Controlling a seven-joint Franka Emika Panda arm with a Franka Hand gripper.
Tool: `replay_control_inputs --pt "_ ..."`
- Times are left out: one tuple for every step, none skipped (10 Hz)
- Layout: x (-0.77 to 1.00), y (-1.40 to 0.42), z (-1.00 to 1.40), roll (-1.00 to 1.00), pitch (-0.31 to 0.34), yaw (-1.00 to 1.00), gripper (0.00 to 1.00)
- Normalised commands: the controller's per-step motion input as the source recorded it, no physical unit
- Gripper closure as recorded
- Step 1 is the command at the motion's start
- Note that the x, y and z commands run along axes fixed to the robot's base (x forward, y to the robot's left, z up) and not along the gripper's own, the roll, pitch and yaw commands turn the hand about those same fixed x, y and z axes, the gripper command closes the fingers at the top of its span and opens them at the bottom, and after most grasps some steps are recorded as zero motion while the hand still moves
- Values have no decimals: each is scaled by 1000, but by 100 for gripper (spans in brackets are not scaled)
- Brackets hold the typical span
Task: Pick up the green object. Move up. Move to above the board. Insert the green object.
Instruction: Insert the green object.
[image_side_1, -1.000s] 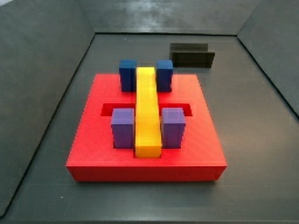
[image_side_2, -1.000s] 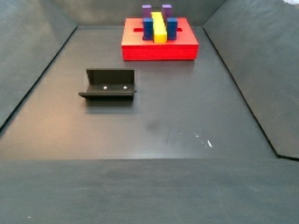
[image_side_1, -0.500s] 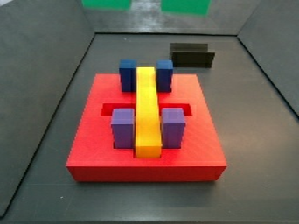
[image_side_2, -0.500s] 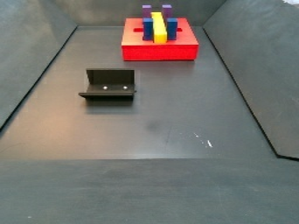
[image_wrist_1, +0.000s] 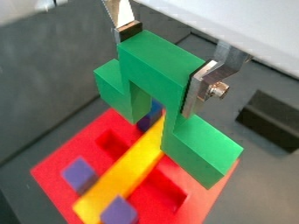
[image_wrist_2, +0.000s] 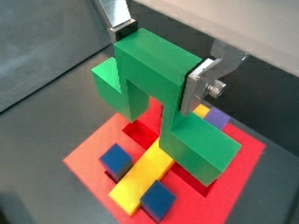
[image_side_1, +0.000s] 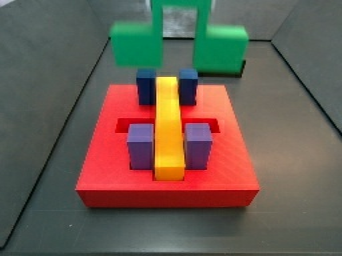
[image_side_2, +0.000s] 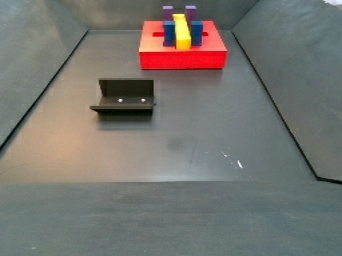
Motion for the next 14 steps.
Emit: replay_control_inputs --pt "157 -140 -543 44 -44 0 100" --pt "80 0 -383 0 -41 0 100" --pt "69 0 -440 -57 -81 0 100" --pt "109 0 -354 -93 -64 0 100" --pt "46 0 -366 -114 -99 0 100" --pt "6 0 -369 -111 -100 0 100" --pt "0 0 -266 -70 -56 0 100" --pt "0 0 -66 0 0 0 100" --pt "-80 0 0 0 0 0 100" --pt "-129 0 0 -1 -4 0 100" --pt "-137 0 0 0 -34 0 100" --pt "-194 0 0 0 -59 0 100" --pt "-234 0 0 0 -67 0 100" --pt "-243 0 0 0 -74 0 100"
